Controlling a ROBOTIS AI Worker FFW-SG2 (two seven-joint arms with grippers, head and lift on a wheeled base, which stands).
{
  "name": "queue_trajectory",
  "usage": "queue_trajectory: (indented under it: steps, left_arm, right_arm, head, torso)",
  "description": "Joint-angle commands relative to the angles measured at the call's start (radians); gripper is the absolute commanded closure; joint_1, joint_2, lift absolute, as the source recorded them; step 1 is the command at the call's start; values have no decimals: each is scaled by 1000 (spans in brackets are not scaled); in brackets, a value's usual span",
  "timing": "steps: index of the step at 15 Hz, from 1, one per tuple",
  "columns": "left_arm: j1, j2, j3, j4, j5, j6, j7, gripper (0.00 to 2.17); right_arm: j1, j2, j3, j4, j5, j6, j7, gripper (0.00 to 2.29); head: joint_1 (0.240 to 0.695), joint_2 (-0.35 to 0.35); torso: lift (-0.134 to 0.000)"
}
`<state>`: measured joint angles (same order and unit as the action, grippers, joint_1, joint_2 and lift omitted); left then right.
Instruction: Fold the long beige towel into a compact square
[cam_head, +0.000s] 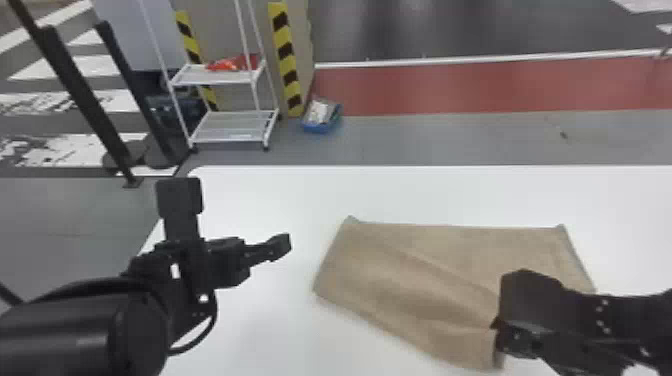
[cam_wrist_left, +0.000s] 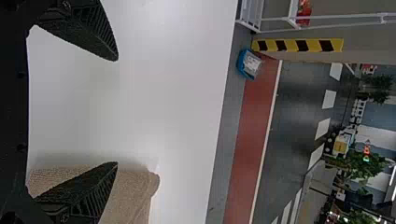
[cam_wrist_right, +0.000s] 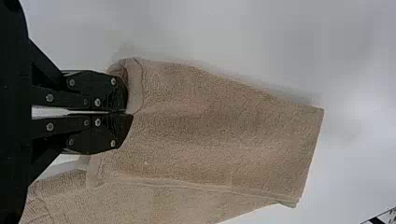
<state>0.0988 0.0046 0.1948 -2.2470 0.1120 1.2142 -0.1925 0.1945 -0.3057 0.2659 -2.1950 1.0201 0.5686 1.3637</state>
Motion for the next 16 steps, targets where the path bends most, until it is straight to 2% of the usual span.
queue_trajectory:
  steps: [1,2,5,9,12,13,14,16]
  left_arm:
    - [-1,-7,2,1,0,0,-1,87]
    - [1,-7,2,3,0,0,-1,87]
    - [-1,-7,5,9,2,0,1,87]
    - [-5,-7,5,24,2,-3,-1,87]
    - [-5,-7,5,20,0,-3,-1,87]
    - [-5,-7,8,20,0,-3,-1,87]
    - [-4,-7,11,20,2,-3,-1,87]
    - [-1,-7,12,21,2,-3,-1,87]
  right_arm:
    - [-1,7,-11,1,-6,38,3,103]
    - [-1,8,-20,-6,-15,81,3,6]
    - [6,17,-86,-49,-117,207,3,33]
    - [22,85,-195,-49,-313,373,-2,66]
    - [-7,116,-206,-60,-402,480,-8,70]
    - [-20,132,-201,-60,-403,498,-17,73]
    - [-24,142,-186,-60,-400,498,-66,83]
    - [-47,145,-111,-31,-342,492,-173,83]
  head:
    - [695,142]
    - [695,139]
    - [695,124]
    - [695,107]
    - [695,115]
    - [695,122]
    - [695,128]
    - [695,136]
  torso:
    - [-124]
    - [-124]
    - [-124]
    - [-124]
    - [-124]
    - [-124]
    - [-124]
    - [-124]
